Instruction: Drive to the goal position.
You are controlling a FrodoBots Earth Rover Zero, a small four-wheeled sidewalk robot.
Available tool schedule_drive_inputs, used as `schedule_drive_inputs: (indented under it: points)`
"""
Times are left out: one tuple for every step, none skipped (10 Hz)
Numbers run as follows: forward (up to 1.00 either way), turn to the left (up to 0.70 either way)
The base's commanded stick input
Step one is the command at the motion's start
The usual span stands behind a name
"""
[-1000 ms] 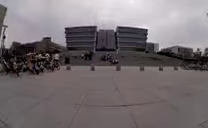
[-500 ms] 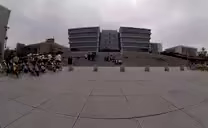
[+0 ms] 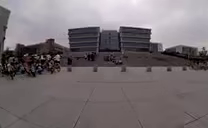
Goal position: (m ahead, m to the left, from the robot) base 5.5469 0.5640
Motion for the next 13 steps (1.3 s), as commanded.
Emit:
schedule_drive_inputs:
  points:
    - [0.7,0.0]
    - [0.7,0.0]
    - [0.7,0.0]
    - [0.7,0.0]
    - [0.7,0.0]
    - [0.7,0.0]
    - [0.7,0.0]
    - [0.7,0.0]
    - [0.7,0.0]
    - [0.7,0.0]
    - [0.7,0.0]
    - [0.7,0.0]
    - [0.7,0.0]
